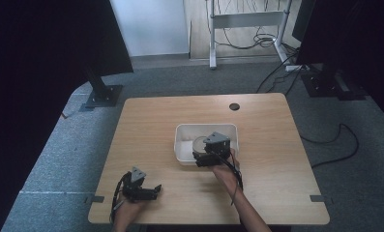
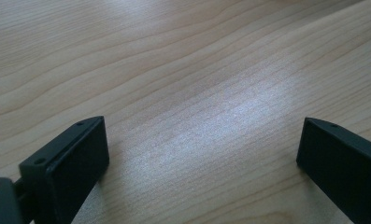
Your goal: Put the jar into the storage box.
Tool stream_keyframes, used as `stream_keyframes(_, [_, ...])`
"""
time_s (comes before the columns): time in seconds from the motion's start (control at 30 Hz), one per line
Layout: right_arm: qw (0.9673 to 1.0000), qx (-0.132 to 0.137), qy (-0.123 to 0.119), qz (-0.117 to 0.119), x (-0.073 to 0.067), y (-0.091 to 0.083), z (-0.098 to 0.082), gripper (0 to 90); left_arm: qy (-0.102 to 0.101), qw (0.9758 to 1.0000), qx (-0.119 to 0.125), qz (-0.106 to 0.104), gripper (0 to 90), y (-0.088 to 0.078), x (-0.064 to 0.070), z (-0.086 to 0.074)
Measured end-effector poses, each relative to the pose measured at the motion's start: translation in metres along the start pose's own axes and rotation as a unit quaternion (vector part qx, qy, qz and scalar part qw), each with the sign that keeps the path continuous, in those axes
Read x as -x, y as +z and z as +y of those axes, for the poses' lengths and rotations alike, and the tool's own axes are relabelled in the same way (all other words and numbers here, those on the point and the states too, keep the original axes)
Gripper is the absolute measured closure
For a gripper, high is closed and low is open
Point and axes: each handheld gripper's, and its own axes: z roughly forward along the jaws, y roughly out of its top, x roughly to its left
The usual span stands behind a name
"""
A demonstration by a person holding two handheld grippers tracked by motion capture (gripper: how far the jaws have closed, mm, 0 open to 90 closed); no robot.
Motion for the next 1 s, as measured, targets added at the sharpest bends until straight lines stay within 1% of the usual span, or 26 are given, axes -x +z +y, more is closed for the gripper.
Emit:
stream_keyframes(0.13, [1.0,0.003,-0.005,0.005,-0.001,-0.005,0.001,3.4,-0.001,1.0,0.0,0.0,2.4,0.0,0.0,0.0])
stream_keyframes(0.6, [0.9998,0.011,-0.007,0.013,0.002,-0.019,-0.004,3.6,0.002,1.0,-0.001,0.0,2.4,0.0,0.0,0.0])
stream_keyframes(0.73, [0.9998,0.015,-0.005,0.013,0.003,-0.024,-0.008,3.7,0.002,1.0,-0.001,0.0,2.4,0.0,0.0,0.0])
stream_keyframes(1.0, [0.9997,0.013,-0.014,0.012,0.006,-0.034,-0.014,4.2,0.002,1.0,-0.001,0.0,2.4,0.0,0.0,0.0])
